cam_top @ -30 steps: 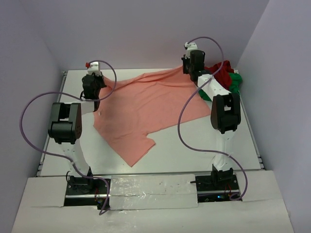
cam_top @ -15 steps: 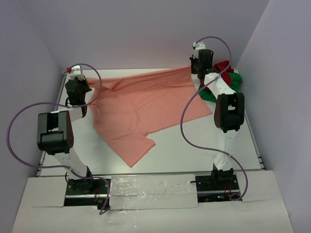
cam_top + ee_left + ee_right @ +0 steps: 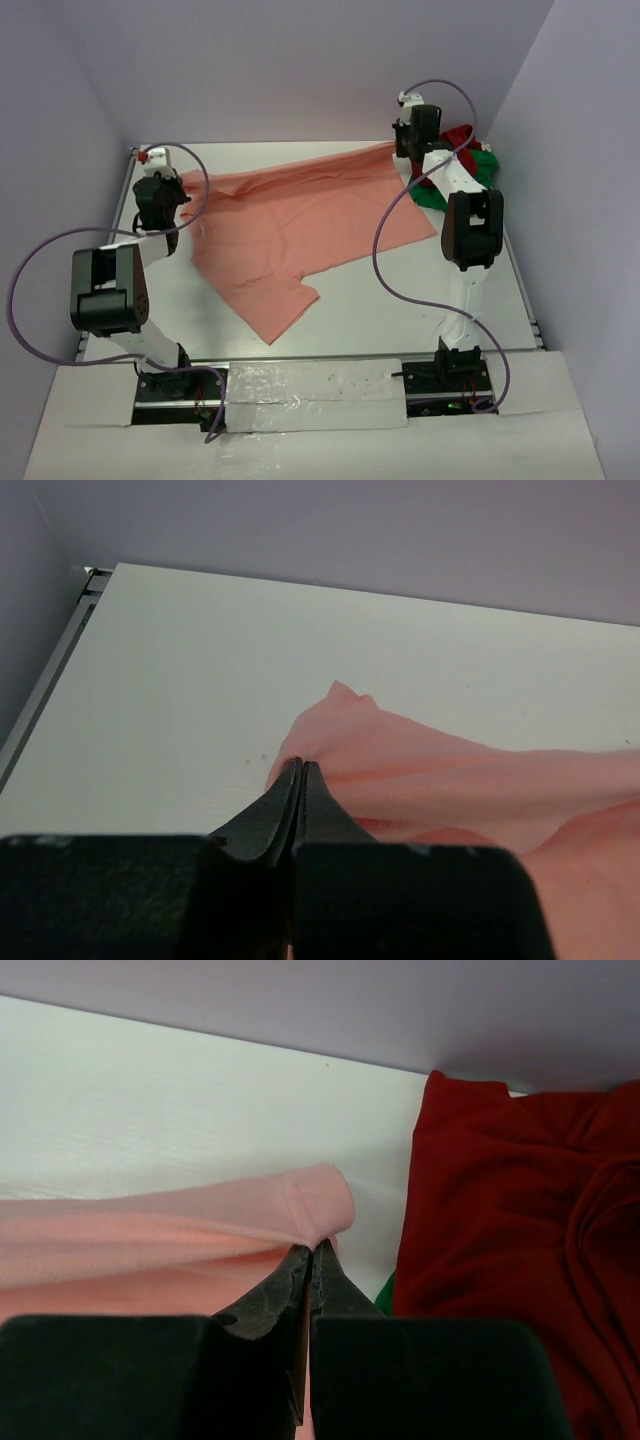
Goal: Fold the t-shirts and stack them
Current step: Fold the tshirt
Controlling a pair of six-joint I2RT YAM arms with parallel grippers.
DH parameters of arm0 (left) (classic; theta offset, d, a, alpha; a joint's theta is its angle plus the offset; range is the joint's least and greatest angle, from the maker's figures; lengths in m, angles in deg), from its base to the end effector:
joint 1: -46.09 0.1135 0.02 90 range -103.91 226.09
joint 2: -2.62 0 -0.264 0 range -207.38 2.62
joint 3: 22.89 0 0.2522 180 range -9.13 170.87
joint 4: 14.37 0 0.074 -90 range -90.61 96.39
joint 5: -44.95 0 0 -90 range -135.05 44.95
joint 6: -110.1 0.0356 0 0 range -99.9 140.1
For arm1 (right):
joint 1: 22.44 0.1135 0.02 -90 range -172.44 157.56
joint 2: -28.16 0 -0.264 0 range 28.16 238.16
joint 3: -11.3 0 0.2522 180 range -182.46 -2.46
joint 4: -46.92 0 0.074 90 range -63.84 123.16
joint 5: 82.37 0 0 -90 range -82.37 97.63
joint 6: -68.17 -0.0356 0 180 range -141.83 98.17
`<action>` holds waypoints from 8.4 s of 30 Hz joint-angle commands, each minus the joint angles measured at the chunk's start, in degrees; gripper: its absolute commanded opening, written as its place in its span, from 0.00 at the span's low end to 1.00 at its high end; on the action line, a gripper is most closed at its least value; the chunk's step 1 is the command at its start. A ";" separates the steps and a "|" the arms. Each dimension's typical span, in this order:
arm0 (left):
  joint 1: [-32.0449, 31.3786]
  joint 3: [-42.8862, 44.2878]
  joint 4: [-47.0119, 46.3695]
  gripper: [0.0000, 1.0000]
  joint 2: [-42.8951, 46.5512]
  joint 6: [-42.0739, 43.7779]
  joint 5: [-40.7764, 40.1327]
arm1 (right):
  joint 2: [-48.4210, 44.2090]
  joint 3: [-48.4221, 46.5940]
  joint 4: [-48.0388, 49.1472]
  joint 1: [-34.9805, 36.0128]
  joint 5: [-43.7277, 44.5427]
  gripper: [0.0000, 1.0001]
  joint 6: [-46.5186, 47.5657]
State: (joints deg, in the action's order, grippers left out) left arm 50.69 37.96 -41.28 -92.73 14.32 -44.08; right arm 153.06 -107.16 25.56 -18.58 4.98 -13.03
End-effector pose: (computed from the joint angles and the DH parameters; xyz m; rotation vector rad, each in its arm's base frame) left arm 0.3600 0.0284 0.2190 -0.1415 1.6974 -0.0298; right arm 0.5173 0.0366 0.2506 -0.2551 2.0395 -0.0059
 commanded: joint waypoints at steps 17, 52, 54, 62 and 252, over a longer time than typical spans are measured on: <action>-3.99 -5.87 8.49 0.00 8.60 -1.34 -3.26 | -6.42 2.84 -8.57 -0.17 -3.15 0.00 -1.15; -4.07 8.01 56.03 0.99 17.51 -1.87 27.65 | -12.40 6.80 -40.92 0.45 -9.74 0.57 -3.87; -4.07 11.78 61.30 0.99 15.21 -0.99 28.99 | -12.05 6.18 -41.36 0.45 -11.05 0.54 -4.23; -5.74 26.43 78.87 0.95 3.79 7.94 40.24 | -9.59 -0.32 -42.76 0.45 -12.37 0.52 -6.25; 14.12 33.94 49.44 0.39 -22.24 -12.41 13.08 | -21.28 15.59 -32.92 1.06 -27.67 0.56 -1.41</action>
State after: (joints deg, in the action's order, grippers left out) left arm 64.62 70.75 5.23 -116.32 2.49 -33.43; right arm 133.80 -88.72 -6.96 -17.16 -22.41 -14.89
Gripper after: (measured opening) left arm 0.389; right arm 0.559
